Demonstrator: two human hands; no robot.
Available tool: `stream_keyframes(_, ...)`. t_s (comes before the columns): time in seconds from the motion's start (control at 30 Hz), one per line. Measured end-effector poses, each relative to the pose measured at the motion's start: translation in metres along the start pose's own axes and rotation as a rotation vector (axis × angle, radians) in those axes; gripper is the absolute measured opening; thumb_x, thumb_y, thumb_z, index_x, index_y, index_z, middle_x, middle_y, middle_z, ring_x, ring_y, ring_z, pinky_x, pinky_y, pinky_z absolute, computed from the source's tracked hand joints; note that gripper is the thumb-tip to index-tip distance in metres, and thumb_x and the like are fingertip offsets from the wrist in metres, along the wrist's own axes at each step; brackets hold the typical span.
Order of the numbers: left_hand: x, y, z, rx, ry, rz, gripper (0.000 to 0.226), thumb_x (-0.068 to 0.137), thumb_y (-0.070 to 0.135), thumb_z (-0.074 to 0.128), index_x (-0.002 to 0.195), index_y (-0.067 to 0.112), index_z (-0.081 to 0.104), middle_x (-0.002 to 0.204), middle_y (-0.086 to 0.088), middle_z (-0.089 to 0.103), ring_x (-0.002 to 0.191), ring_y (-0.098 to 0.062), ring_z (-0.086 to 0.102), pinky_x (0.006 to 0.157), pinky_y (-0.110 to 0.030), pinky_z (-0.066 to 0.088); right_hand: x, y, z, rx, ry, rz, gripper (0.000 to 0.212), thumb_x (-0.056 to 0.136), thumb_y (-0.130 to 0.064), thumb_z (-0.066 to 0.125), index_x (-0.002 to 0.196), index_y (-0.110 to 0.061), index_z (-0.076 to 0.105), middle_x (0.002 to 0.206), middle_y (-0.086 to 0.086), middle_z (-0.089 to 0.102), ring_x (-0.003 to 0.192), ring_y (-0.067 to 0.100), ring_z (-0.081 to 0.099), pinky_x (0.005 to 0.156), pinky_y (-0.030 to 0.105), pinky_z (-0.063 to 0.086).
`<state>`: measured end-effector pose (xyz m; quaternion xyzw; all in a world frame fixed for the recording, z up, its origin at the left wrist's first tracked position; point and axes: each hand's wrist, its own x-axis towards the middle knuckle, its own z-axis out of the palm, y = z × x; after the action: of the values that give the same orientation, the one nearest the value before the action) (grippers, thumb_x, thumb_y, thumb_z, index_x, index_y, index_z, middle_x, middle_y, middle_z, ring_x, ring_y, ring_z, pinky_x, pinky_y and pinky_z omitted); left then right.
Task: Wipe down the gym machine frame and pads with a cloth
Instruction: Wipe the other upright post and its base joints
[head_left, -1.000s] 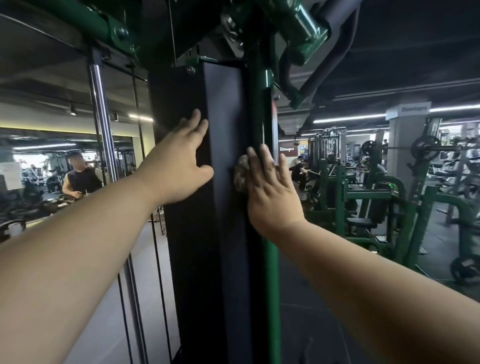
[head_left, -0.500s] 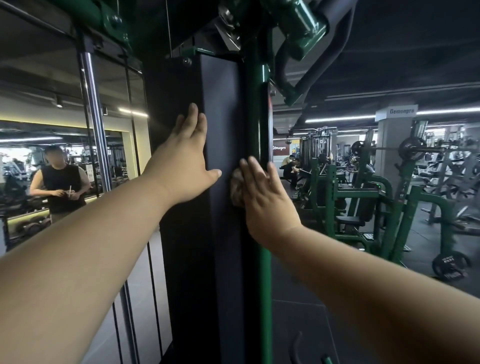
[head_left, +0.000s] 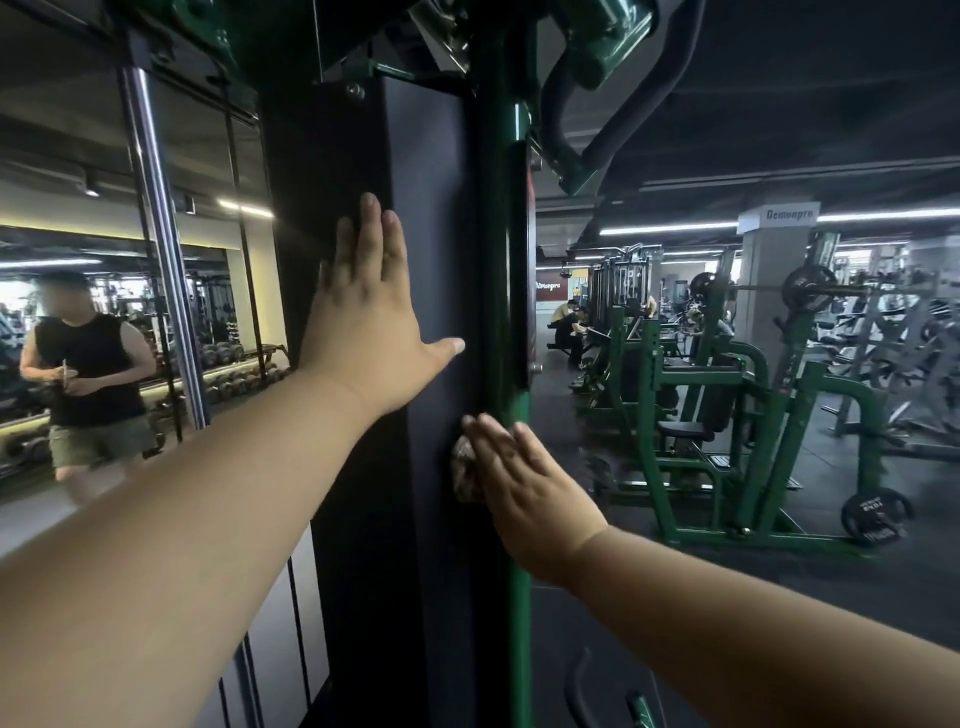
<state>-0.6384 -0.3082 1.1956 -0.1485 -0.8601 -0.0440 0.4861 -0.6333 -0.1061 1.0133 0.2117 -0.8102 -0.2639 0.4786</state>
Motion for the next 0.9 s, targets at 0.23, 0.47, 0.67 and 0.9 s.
stream_keyframes(0.23, 0.020, 0.024, 0.004, 0.186, 0.087, 0.332, 0.101, 0.091, 0.069, 0.056, 0.168, 0.021, 0.012, 0.176, -0.008, 0.007, 0.162, -0.036, 0.002, 0.129, -0.061, 0.005, -0.018, 0.004, 0.011, 0.082, -0.009, -0.045, 0.069, 0.094, -0.022, 0.058, 0.157, 0.002, 0.040, 0.171, 0.019, 0.023, 0.159, 0.037, 0.021, 0.130, 0.052, 0.010)
stream_keyframes(0.47, 0.040, 0.029, 0.019, 0.196, 0.061, 0.374, 0.102, 0.091, 0.072, 0.052, 0.167, 0.016, 0.013, 0.174, -0.009, 0.020, 0.162, -0.032, 0.011, 0.130, -0.057, 0.005, -0.038, -0.013, 0.031, 0.213, -0.002, 0.236, 0.056, 0.098, -0.033, 0.053, 0.150, -0.013, 0.047, 0.174, 0.014, 0.004, 0.159, 0.041, 0.017, 0.123, 0.067, 0.022)
stream_keyframes(0.67, 0.039, 0.029, 0.024, 0.134, 0.071, 0.371, 0.102, 0.090, 0.068, 0.058, 0.167, 0.017, 0.014, 0.174, -0.008, 0.020, 0.162, -0.031, 0.008, 0.130, -0.057, 0.001, -0.024, -0.028, 0.032, 0.493, -0.007, 0.556, 0.072, 0.097, -0.032, 0.064, 0.156, -0.006, 0.031, 0.173, 0.020, 0.005, 0.158, 0.043, 0.018, 0.120, 0.066, 0.030)
stream_keyframes(0.9, 0.040, 0.027, 0.031, 0.118, 0.105, 0.369, 0.104, 0.090, 0.068, 0.059, 0.167, 0.017, 0.012, 0.175, -0.007, 0.018, 0.163, -0.030, 0.006, 0.129, -0.056, -0.002, 0.014, -0.018, 0.011, 0.823, 0.021, 0.839, 0.077, 0.096, -0.032, 0.057, 0.160, -0.009, 0.021, 0.174, 0.002, -0.019, 0.156, 0.038, 0.026, 0.117, 0.053, 0.040)
